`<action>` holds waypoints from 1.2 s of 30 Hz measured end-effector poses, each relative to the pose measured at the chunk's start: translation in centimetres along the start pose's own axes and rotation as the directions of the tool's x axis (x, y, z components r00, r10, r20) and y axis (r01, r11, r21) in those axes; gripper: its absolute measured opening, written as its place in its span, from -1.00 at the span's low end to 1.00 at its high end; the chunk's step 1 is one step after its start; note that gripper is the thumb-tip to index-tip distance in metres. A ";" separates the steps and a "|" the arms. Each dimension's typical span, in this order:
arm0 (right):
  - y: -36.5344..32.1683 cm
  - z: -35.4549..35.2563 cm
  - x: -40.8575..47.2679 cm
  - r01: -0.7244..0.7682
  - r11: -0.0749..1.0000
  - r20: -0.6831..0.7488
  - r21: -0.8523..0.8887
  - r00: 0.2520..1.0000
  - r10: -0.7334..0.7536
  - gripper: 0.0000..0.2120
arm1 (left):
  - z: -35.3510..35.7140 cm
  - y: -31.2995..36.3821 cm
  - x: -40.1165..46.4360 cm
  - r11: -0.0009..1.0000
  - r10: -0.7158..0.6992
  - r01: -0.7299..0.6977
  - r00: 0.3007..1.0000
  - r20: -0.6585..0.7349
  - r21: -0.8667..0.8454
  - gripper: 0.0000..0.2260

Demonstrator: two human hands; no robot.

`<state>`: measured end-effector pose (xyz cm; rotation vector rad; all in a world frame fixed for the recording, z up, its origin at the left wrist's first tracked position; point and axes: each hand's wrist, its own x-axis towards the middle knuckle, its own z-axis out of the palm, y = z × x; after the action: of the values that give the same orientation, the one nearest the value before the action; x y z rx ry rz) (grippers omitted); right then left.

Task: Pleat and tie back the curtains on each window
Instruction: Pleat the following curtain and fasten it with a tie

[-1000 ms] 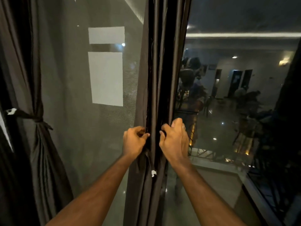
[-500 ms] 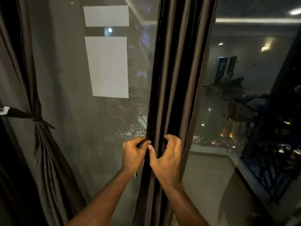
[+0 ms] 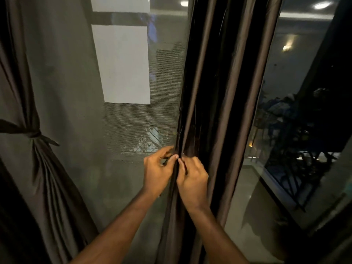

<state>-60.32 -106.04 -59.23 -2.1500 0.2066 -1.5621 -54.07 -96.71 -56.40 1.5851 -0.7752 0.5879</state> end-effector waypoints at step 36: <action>4.1 -4.6 -0.2 -0.371 0.927 -0.170 -0.058 0.919 0.357 -0.80 | 0.6 -0.5 -1.3 0.983 0.133 -0.136 0.991 0.036 0.122 -0.85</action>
<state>-64.06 -110.90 -60.18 -1.9116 0.7002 -1.5205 -54.60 -97.12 -57.77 1.6660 -0.8860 0.7249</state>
